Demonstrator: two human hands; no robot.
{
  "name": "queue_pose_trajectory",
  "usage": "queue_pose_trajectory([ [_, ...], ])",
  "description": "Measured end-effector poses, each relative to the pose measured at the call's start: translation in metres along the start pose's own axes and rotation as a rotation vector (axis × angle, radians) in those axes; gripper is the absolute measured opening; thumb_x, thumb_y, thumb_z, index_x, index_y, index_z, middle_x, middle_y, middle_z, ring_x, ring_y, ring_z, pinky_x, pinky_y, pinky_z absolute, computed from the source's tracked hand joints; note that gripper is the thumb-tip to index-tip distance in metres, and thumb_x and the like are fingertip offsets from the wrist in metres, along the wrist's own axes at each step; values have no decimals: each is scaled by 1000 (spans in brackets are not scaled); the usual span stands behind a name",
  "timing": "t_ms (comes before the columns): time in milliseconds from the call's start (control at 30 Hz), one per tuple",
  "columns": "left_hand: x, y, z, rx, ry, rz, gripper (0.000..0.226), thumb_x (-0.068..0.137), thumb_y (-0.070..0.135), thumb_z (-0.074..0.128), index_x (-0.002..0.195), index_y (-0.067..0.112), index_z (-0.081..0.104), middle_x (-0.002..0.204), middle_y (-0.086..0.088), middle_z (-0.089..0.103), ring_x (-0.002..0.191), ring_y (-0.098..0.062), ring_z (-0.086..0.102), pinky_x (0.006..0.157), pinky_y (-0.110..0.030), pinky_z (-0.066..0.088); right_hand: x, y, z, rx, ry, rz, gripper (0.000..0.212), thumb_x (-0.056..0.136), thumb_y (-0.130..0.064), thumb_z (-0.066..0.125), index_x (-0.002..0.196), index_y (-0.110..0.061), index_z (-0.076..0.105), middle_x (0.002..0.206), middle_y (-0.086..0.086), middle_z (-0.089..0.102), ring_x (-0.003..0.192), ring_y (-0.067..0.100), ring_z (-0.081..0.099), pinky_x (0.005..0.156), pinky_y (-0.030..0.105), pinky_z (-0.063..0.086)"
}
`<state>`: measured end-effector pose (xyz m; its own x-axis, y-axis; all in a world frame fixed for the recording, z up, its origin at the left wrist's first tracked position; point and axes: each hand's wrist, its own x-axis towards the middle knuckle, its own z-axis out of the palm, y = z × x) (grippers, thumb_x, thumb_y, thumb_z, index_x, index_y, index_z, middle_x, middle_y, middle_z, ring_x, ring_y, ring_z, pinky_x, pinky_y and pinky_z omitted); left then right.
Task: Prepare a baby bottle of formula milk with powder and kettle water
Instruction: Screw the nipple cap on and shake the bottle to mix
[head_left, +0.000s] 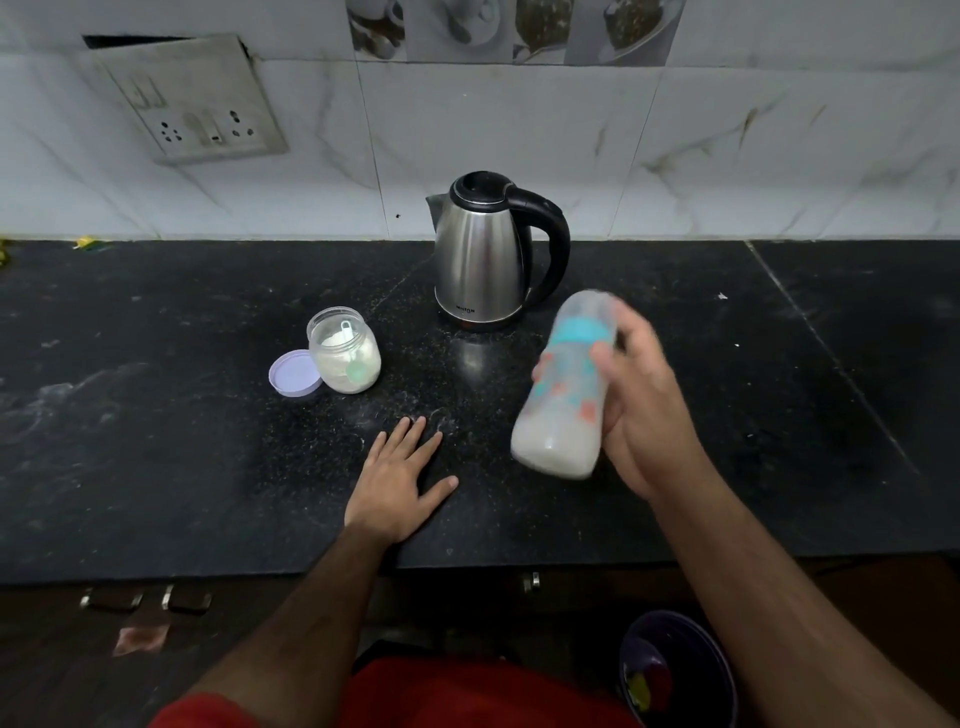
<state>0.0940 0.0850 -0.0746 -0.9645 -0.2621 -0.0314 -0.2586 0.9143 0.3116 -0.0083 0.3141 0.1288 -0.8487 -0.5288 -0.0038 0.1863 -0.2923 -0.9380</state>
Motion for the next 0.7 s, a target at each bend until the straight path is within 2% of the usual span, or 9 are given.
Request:
queue_pose_trajectory([
  [33, 0, 0, 0, -5, 0, -1, 83, 85, 76, 22, 154, 30, 28, 166, 4, 10, 153, -10, -2, 125, -37, -2, 3, -1, 0, 56, 73, -32, 68, 83, -34, 71, 143, -24, 40, 128, 20, 60, 103, 30, 67, 78, 43, 58],
  [100, -1, 0, 1, -7, -4, -2, 82, 86, 75, 23, 155, 30, 28, 166, 5, 10, 153, -10, -3, 125, -36, -3, 5, -1, -1, 85, 136, -63, 60, 91, -29, 61, 146, -22, 37, 128, 18, 60, 102, 23, 68, 76, 37, 58],
  [200, 0, 0, 0, 0, 2, -1, 83, 86, 75, 23, 154, 30, 28, 166, 5, 11, 153, -10, -2, 125, -36, -3, -2, 4, -1, -51, -49, 22, 62, 87, -22, 58, 144, -27, 37, 112, 8, 71, 100, 26, 70, 78, 42, 59],
  [267, 0, 1, -1, 6, -1, -2, 84, 85, 76, 21, 154, 29, 28, 166, 5, 11, 153, -10, -2, 125, -36, -4, -5, 3, 0, -108, -133, 84, 63, 85, -22, 61, 143, -30, 38, 110, 6, 72, 102, 31, 70, 81, 47, 59],
  [367, 0, 1, 0, -2, 12, -6, 83, 85, 76, 22, 154, 30, 29, 166, 5, 11, 153, -9, -2, 125, -36, -3, 1, 0, 0, 10, 31, -11, 65, 86, -30, 69, 144, -25, 38, 121, 13, 65, 101, 26, 70, 77, 42, 58],
  [433, 0, 0, 1, -8, 14, -4, 82, 86, 76, 23, 154, 30, 29, 166, 5, 12, 153, -9, -2, 125, -36, -3, 5, -1, -1, 60, 117, -49, 61, 91, -28, 63, 145, -24, 36, 124, 13, 61, 100, 20, 70, 76, 38, 58],
  [567, 1, -1, 2, -5, 7, -2, 80, 88, 74, 28, 154, 30, 29, 166, 5, 12, 153, -9, -2, 125, -36, -3, -2, 2, -2, -92, -94, 34, 60, 84, -22, 62, 139, -32, 39, 111, 3, 72, 100, 25, 70, 80, 44, 59],
  [633, 1, -1, 3, -1, 11, -3, 81, 87, 75, 26, 154, 30, 29, 166, 6, 11, 153, -9, -2, 125, -36, -3, -2, -1, -3, -64, -95, 25, 66, 82, -28, 71, 141, -29, 40, 114, 7, 70, 100, 29, 70, 79, 46, 58],
  [700, 0, -1, 3, -3, 18, -2, 82, 86, 75, 24, 154, 30, 29, 166, 5, 12, 153, -9, -2, 125, -36, -3, 2, -4, -3, 52, 24, -41, 72, 82, -35, 74, 144, -24, 39, 125, 19, 62, 101, 28, 69, 77, 42, 58],
])
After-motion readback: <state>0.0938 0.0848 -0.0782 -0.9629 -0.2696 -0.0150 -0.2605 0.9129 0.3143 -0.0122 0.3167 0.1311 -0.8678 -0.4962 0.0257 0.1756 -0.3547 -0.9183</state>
